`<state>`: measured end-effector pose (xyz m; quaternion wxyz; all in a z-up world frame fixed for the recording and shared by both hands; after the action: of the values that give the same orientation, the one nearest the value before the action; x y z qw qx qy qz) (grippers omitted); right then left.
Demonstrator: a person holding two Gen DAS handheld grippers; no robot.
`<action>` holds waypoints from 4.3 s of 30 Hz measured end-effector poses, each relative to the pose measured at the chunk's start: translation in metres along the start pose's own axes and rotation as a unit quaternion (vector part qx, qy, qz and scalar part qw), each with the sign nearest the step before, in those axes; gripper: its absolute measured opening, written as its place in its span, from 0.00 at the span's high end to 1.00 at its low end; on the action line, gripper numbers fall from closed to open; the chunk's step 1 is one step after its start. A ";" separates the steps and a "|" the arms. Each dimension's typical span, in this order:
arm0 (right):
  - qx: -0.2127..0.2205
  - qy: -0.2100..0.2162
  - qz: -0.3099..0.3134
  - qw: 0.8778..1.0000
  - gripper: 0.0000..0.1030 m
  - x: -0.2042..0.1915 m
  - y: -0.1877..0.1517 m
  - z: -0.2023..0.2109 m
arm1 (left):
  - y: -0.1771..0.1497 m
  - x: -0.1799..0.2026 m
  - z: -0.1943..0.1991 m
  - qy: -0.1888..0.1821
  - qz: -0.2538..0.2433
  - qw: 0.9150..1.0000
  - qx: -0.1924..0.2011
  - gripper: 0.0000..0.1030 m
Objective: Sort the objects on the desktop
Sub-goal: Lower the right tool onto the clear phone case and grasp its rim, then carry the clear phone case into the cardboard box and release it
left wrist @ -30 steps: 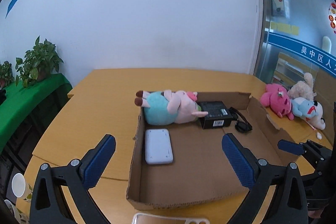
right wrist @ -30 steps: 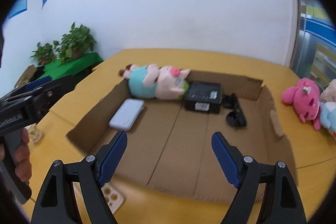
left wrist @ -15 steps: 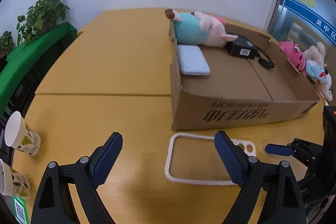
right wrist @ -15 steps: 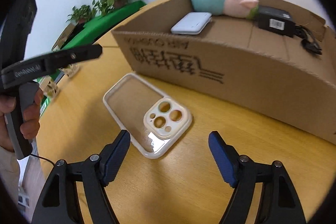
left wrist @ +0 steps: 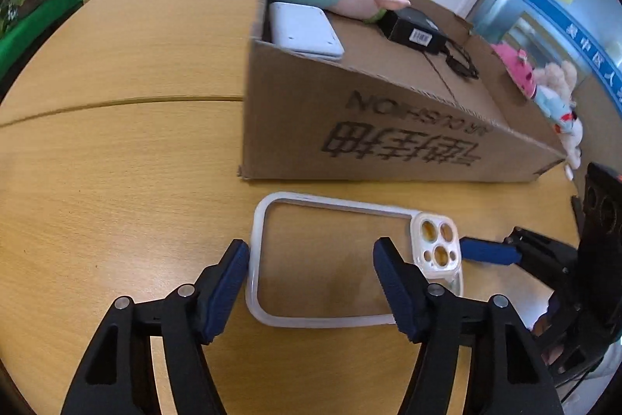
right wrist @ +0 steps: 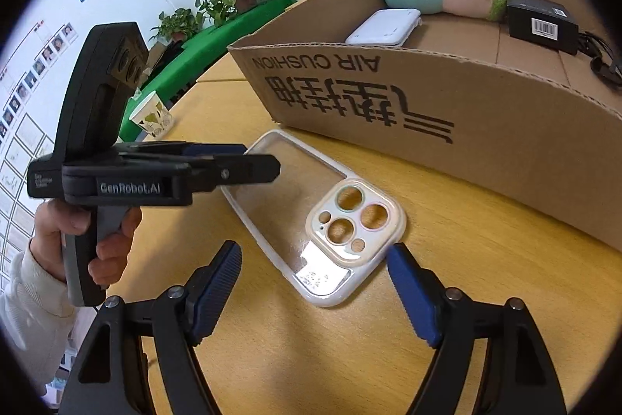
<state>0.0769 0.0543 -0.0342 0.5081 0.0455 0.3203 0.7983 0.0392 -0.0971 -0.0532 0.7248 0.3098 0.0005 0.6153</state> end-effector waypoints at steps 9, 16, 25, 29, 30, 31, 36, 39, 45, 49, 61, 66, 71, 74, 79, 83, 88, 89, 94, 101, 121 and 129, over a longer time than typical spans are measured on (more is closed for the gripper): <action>0.063 0.043 -0.005 0.997 0.26 0.030 -0.009 0.063 | 0.003 0.068 0.005 -0.132 -0.025 0.991 0.017 0.39; 0.056 -0.034 -0.031 0.997 0.26 0.063 -0.024 0.082 | 0.009 0.067 -0.011 -0.109 0.000 0.994 -0.006 0.39; 0.003 -0.010 -0.058 0.998 0.22 0.083 -0.014 0.041 | 0.014 0.058 -0.033 -0.099 0.027 0.994 -0.026 0.36; 0.007 0.004 -0.084 0.996 0.21 0.089 -0.007 0.036 | 0.015 0.065 -0.031 -0.083 0.008 0.996 -0.021 0.34; 0.011 0.007 -0.089 0.996 0.21 0.092 -0.007 0.038 | 0.014 0.067 -0.029 -0.089 0.004 0.996 -0.015 0.34; 0.017 0.006 -0.088 0.996 0.21 0.092 -0.007 0.042 | 0.015 0.069 -0.025 -0.095 0.001 0.995 -0.008 0.34; 0.088 0.015 -0.074 0.993 0.21 0.085 -0.014 0.088 | 0.014 0.084 0.009 -0.135 -0.023 0.990 0.043 0.34; 0.129 0.034 -0.066 0.989 0.22 0.081 -0.024 0.115 | 0.007 0.089 0.021 -0.166 -0.049 0.984 0.052 0.34; 0.099 0.002 -0.087 0.991 0.22 0.088 -0.039 0.101 | -0.003 0.071 0.003 -0.143 -0.006 0.989 0.023 0.34; 0.068 -0.088 -0.081 0.991 0.31 0.098 -0.036 0.086 | -0.001 0.057 -0.010 -0.115 0.022 0.993 0.016 0.41; 0.032 -0.178 -0.032 0.983 0.88 0.095 -0.029 0.060 | -0.006 0.064 -0.034 -0.083 -0.009 0.996 -0.014 0.93; 0.050 -0.179 -0.050 0.981 0.89 0.095 -0.034 0.074 | 0.000 0.076 -0.017 -0.093 -0.011 0.996 0.006 0.95; 0.129 -0.197 -0.052 0.971 0.89 0.084 -0.016 0.129 | 0.031 0.110 0.039 -0.108 -0.053 0.989 0.080 0.95; 0.184 -0.209 -0.034 0.960 0.89 0.075 0.009 0.167 | 0.061 0.129 0.069 -0.098 -0.086 0.984 0.125 0.95; 0.245 -0.222 -0.001 0.944 0.89 0.073 0.065 0.201 | 0.122 0.144 0.104 -0.081 -0.123 0.971 0.189 0.95; 0.265 -0.217 0.008 0.940 0.89 0.091 0.117 0.202 | 0.169 0.144 0.102 -0.053 -0.142 0.968 0.199 0.95; 0.238 -0.196 -0.004 0.951 0.89 0.127 0.167 0.172 | 0.223 0.121 0.055 -0.028 -0.116 0.981 0.155 0.95; 0.224 -0.193 -0.004 0.955 0.89 0.133 0.173 0.163 | 0.231 0.115 0.044 -0.020 -0.109 0.983 0.147 0.95; 0.110 -0.164 -0.002 0.980 0.88 0.169 0.188 0.090 | 0.251 0.075 -0.017 -0.006 -0.069 0.995 0.078 0.95; -0.016 -0.122 -0.057 0.991 0.87 0.211 0.189 0.000 | 0.243 0.039 -0.100 0.035 -0.021 0.998 -0.043 0.95; 0.094 -0.185 -0.046 0.977 0.16 0.156 0.155 0.090 | 0.172 0.097 0.025 0.102 -0.090 0.972 0.190 0.10; 0.215 -0.300 -0.075 0.926 0.13 0.138 0.042 0.120 | 0.087 0.108 0.050 0.106 -0.064 0.942 0.313 0.00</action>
<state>0.0259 0.2142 0.0486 0.6165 0.3670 0.3190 0.6192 0.0068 -0.0188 0.0671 0.6249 0.4529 0.2897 0.5661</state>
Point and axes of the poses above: each gripper's, at about its wrist camera, not at the fingertips, and z roughly against the way its jaws point, x to its right, y to its top, the point moved 1 cm from there along -z, roughly the way its jaws point, and after that the axes turned 9 degrees about -y, right-handed, at the moved point
